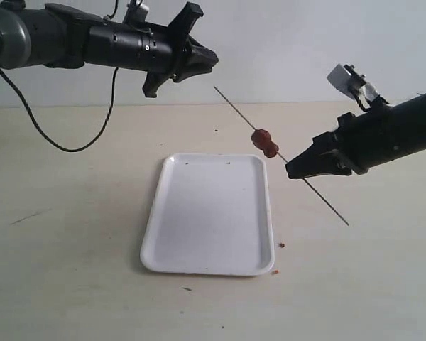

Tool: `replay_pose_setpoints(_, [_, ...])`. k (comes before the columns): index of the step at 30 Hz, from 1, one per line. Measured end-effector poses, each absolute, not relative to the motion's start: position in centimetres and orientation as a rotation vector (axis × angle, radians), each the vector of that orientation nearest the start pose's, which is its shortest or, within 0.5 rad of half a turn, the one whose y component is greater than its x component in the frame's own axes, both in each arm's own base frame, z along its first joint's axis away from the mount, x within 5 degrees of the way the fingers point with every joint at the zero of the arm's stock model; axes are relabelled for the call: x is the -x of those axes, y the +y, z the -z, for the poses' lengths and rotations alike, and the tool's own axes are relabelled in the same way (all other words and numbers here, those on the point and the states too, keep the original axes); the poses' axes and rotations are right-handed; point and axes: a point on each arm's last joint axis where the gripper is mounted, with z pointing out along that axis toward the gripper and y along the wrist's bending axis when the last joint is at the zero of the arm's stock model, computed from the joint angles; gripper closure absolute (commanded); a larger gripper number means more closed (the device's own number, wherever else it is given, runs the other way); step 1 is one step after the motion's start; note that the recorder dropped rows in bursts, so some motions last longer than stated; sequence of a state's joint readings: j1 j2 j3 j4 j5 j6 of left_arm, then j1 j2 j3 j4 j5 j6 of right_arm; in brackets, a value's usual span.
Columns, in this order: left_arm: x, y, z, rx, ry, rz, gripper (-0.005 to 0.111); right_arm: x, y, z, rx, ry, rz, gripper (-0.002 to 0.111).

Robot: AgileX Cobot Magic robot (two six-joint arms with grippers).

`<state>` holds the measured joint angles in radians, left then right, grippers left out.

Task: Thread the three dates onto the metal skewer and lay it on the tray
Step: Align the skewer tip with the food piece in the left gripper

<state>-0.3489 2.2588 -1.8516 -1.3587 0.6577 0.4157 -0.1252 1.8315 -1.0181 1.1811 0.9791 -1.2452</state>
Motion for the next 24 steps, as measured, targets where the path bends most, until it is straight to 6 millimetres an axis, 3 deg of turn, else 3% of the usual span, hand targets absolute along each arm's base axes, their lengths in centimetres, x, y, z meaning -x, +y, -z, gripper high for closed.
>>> replay_pose_setpoints(5, [-47.14, -22.91, -21.66, 0.201, 2.259, 1.391, 0.086, -33.67, 2.87, -18.13, 0.442, 2.409, -1.038, 0.108])
replay_pose_setpoints(24, [-47.04, -23.0, -21.73, 0.187, 2.258, 1.408, 0.086, -33.96, 2.81, -18.03, 0.419, 2.366, -1.004, 0.108])
